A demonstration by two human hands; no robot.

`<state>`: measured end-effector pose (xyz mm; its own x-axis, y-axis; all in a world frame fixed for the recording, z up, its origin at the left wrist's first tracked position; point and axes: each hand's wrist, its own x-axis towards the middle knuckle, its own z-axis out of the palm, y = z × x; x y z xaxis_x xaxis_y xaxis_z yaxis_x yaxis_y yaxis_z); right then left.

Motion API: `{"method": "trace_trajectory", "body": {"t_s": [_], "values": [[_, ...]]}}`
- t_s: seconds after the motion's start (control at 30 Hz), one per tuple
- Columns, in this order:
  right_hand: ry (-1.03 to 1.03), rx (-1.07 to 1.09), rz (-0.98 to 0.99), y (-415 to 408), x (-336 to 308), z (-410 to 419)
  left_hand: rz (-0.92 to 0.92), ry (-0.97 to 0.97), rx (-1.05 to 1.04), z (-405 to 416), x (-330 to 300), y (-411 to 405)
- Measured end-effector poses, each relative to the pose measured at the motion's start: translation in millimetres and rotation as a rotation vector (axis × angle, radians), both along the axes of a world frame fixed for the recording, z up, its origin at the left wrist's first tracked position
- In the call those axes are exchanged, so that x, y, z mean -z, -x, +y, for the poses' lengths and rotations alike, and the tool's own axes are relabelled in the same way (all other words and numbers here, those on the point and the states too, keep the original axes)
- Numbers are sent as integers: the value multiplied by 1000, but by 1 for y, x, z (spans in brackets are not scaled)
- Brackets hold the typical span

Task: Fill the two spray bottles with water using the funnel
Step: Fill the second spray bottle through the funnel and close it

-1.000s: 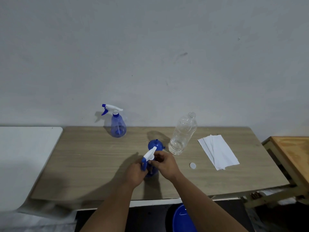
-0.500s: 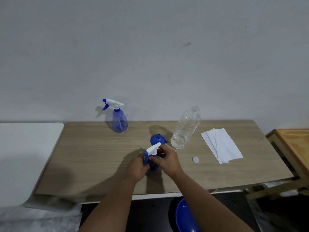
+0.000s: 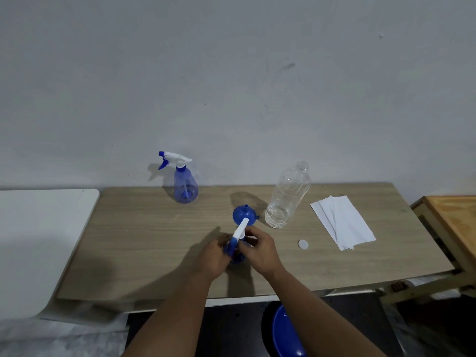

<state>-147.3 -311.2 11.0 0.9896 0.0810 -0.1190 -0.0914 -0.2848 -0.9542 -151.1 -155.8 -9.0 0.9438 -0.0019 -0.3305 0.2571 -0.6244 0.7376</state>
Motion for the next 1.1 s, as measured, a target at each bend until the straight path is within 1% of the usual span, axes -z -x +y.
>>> {"method": "trace_trajectory", "body": {"t_s": [0.1, 0.17, 0.3, 0.37, 0.43, 0.53, 0.63, 0.73, 0.8, 0.87, 0.93, 0.97, 1.1], "values": [[61, 51, 29, -4, 1, 4, 37, -55, 5, 1, 3, 1], [102, 48, 47, -6, -1, 5, 38, -38, 3, 1, 0, 1], [15, -40, 33, -3, -1, -2, 21, 52, -12, 1, -5, 2], [5, -46, 27, -2, 2, -5, 40, 5, -5, 1, 3, 0], [37, -5, 41, -3, 4, -3, 62, -39, -12, 4, 13, -1], [85, 22, 47, -5, 3, 1, 52, -22, -10, 4, 11, 1], [18, -34, 34, -3, 1, -4, 6, -29, -14, 2, 5, 1], [-17, -60, 18, 0, 3, -9, 23, -13, -18, 1, 8, 1], [-16, -1, 24, 0, 5, -4, 35, -14, 2, 2, 9, 1], [36, 69, 44, -1, 4, 2, 36, -14, 4, 3, 13, 0], [84, 90, 41, -2, 4, 5, 20, -28, 5, 2, 12, 0], [78, 80, 43, -1, 3, 5, 9, -37, 8, 2, 11, -1], [-64, -7, 25, 3, 4, -3, -20, -64, 16, 1, 9, 0]]}}
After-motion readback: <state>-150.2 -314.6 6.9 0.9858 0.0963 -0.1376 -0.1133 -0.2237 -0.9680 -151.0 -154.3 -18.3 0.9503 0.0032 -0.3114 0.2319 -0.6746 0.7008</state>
